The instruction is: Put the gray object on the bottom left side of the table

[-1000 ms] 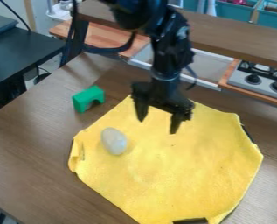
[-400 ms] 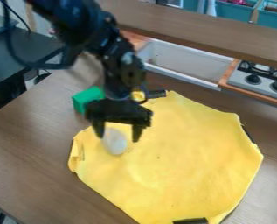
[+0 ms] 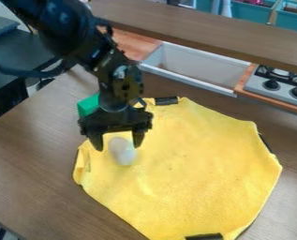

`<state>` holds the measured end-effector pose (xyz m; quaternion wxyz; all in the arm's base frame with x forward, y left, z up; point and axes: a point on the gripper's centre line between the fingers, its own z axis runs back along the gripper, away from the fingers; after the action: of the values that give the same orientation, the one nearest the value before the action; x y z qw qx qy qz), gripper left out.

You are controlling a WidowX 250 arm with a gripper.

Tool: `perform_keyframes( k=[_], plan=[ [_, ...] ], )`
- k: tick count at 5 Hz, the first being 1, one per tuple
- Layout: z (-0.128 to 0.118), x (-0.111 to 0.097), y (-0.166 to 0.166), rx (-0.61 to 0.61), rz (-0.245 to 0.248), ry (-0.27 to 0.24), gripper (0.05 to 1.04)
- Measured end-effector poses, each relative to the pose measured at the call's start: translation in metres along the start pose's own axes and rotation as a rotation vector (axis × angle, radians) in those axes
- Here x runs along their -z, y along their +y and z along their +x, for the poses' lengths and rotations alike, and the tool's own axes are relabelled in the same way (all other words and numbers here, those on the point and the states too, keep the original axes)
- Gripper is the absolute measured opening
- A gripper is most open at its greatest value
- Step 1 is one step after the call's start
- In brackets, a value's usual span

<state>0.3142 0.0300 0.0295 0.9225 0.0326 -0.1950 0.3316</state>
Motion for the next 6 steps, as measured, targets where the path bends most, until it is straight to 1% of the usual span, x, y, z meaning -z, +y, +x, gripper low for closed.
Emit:
perform_keyframes(
  k=[1,2,3,4,5,6],
  plan=[
    [0.002,0.006,0.002,-0.062,-0.004,-0.003,1.001],
    [0.008,0.012,-0.004,-0.099,-0.008,0.002,1.001],
    [0.010,0.021,-0.006,-0.124,0.001,0.026,1.001],
    [0.003,0.039,-0.007,-0.121,0.030,0.084,1.001],
    [-0.004,0.050,-0.010,-0.120,0.045,0.132,0.984],
    [-0.007,0.052,-0.012,-0.121,0.047,0.143,0.896]
  ],
)
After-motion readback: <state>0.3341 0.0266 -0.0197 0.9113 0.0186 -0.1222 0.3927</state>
